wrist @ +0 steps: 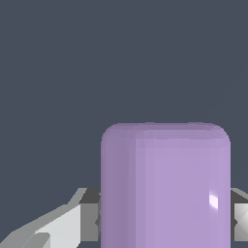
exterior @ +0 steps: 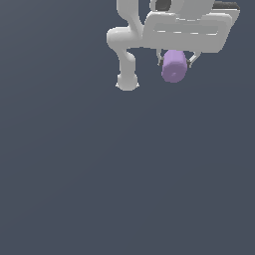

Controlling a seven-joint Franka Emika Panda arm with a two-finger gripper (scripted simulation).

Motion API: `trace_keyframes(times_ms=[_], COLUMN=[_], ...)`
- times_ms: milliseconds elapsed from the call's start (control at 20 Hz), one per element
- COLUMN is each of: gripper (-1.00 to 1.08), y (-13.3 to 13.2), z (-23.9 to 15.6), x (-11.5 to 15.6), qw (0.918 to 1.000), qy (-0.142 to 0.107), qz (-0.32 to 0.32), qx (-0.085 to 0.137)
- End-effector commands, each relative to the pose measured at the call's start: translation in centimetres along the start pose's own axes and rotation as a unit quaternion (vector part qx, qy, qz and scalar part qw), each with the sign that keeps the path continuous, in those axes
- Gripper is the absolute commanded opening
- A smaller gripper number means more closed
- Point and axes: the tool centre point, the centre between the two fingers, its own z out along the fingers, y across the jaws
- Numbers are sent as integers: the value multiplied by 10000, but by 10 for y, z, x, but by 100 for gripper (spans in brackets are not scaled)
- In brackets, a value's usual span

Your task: Pick up the object and move it to a goal position.

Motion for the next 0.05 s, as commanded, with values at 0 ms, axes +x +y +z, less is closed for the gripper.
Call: trace_keyframes(times_ms=[0], gripper=[-100], y=[0], z=[1], x=[1], qw=[10000], qy=[-2], qz=[2], qx=[-1])
